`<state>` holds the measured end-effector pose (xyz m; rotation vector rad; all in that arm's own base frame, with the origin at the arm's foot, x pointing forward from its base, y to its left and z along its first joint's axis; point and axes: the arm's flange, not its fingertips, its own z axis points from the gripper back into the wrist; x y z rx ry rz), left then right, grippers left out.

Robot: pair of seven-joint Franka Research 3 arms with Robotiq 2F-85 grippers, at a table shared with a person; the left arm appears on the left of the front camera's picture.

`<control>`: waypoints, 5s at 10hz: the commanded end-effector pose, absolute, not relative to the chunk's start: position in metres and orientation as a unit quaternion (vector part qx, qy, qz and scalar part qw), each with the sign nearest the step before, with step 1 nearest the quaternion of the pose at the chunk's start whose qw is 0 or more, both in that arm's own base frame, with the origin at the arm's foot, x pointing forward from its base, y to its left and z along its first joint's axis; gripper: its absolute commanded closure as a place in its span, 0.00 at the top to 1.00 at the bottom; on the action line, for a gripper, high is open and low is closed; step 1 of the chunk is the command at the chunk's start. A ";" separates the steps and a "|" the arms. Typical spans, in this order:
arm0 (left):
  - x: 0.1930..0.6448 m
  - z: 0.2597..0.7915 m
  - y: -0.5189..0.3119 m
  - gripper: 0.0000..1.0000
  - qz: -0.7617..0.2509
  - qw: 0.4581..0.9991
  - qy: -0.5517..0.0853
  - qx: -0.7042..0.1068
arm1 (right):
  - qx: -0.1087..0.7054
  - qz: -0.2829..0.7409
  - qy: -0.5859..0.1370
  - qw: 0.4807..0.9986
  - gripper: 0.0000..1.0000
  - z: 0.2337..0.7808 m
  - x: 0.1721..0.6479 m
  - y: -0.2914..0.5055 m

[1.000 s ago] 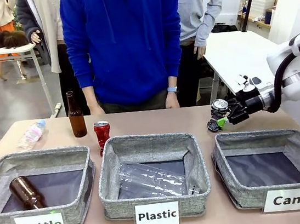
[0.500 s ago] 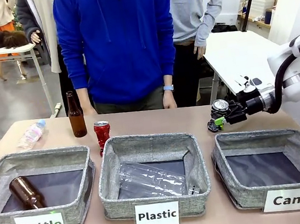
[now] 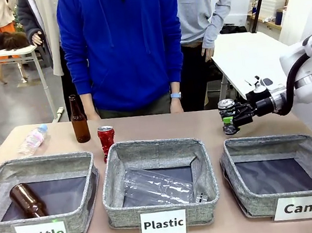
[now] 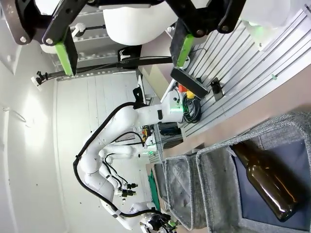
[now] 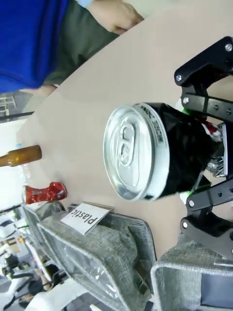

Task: Sort the can waste into the basket.
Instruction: Pick up the can waste from the table and place it in the right Fabric basket.

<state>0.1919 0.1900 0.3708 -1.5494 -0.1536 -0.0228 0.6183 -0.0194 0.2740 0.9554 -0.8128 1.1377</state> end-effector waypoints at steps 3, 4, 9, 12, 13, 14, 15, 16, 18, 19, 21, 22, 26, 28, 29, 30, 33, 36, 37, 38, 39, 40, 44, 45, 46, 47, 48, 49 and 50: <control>0.192 0.372 0.191 1.00 -0.017 0.706 -0.078 -0.704 | 0.363 0.556 -0.312 0.680 0.00 0.415 0.559 -0.047; 0.192 0.372 0.191 1.00 -0.017 0.706 -0.078 -0.704 | 0.343 0.566 -0.270 0.699 0.00 0.440 0.532 -0.050; 0.192 0.372 0.191 1.00 -0.017 0.706 -0.078 -0.704 | 0.161 0.580 -0.128 0.788 0.00 0.430 0.409 -0.020; 0.192 0.372 0.191 1.00 -0.017 0.706 -0.078 -0.704 | 0.057 0.561 -0.111 0.818 0.00 0.398 0.396 -0.001; 0.192 0.372 0.191 1.00 -0.017 0.706 -0.078 -0.704 | 0.051 0.558 -0.094 0.823 0.00 0.392 0.395 -0.001; 0.192 0.372 0.191 1.00 -0.017 0.706 -0.078 -0.704 | 0.051 0.564 -0.087 0.820 0.00 0.391 0.393 -0.002; 0.192 0.372 0.191 1.00 -0.017 0.706 -0.078 -0.704 | 0.051 0.564 -0.081 0.820 0.00 0.392 0.392 -0.003; 0.192 0.372 0.191 1.00 -0.017 0.706 -0.078 -0.704 | 0.055 0.570 -0.074 0.816 0.00 0.392 0.392 -0.002; 0.192 0.372 0.191 1.00 -0.017 0.706 -0.078 -0.704 | 0.086 0.584 -0.050 0.806 0.41 0.391 0.394 0.002; 0.192 0.372 0.191 1.00 -0.017 0.706 -0.078 -0.704 | 0.086 0.585 -0.047 0.805 0.60 0.392 0.394 0.002; 0.192 0.372 0.191 1.00 -0.017 0.706 -0.078 -0.704 | 0.092 0.582 -0.039 0.807 1.00 0.397 0.392 0.003; 0.192 0.372 0.191 1.00 -0.017 0.706 -0.078 -0.704 | 0.091 0.580 -0.037 0.809 1.00 0.397 0.392 0.004; 0.192 0.372 0.191 1.00 -0.017 0.706 -0.078 -0.704 | 0.144 0.548 -0.043 0.823 1.00 0.404 0.389 -0.003; 0.192 0.372 0.191 1.00 -0.017 0.706 -0.078 -0.704 | 0.277 0.441 -0.087 0.849 1.00 0.423 0.385 -0.024; 0.192 0.372 0.191 1.00 -0.017 0.706 -0.078 -0.704 | 0.353 0.381 -0.096 0.849 1.00 0.437 0.380 -0.038; 0.192 0.372 0.191 1.00 -0.017 0.706 -0.078 -0.704 | 0.416 0.324 -0.144 0.837 1.00 0.452 0.378 -0.052; 0.192 0.372 0.191 1.00 -0.017 0.706 -0.078 -0.704 | 0.592 0.155 -0.217 0.761 1.00 0.478 0.375 -0.070; 0.192 0.372 0.191 1.00 -0.017 0.706 -0.078 -0.704 | 0.683 0.051 -0.181 0.706 1.00 0.470 0.382 -0.095; 0.192 0.372 0.191 1.00 -0.017 0.706 -0.078 -0.704 | 0.685 0.039 -0.176 0.706 1.00 0.465 0.382 -0.098; 0.192 0.372 0.191 1.00 -0.017 0.706 -0.078 -0.704 | 0.680 0.029 -0.180 0.710 1.00 0.461 0.383 -0.103; 0.192 0.372 0.191 1.00 -0.017 0.706 -0.078 -0.704 | 0.670 0.073 -0.172 0.718 1.00 0.464 0.381 -0.101; 0.192 0.372 0.191 1.00 -0.017 0.706 -0.078 -0.704 | 0.670 0.073 -0.172 0.718 1.00 0.464 0.381 -0.101; 0.192 0.371 0.191 1.00 -0.010 0.712 -0.070 -0.698 | 0.670 0.073 -0.172 0.718 1.00 0.464 0.381 -0.101; 0.173 0.405 0.206 1.00 -0.036 0.717 -0.095 -0.690 | 0.670 0.073 -0.172 0.718 1.00 0.464 0.381 -0.101; 0.159 0.426 0.218 1.00 -0.055 0.700 -0.089 -0.707 | 0.670 0.073 -0.172 0.718 1.00 0.464 0.381 -0.101; 0.150 0.440 0.235 1.00 -0.055 0.702 -0.106 -0.702 | 0.670 0.073 -0.172 0.718 1.00 0.464 0.381 -0.101; 0.140 0.449 0.250 1.00 -0.052 0.696 -0.116 -0.707 | 0.670 0.073 -0.172 0.718 1.00 0.464 0.381 -0.101; 0.134 0.453 0.262 1.00 -0.044 0.689 -0.142 -0.709 | 0.670 0.073 -0.172 0.718 1.00 0.464 0.381 -0.101; 0.126 0.456 0.268 1.00 -0.047 0.682 -0.148 -0.715 | 0.670 0.073 -0.172 0.718 1.00 0.464 0.381 -0.101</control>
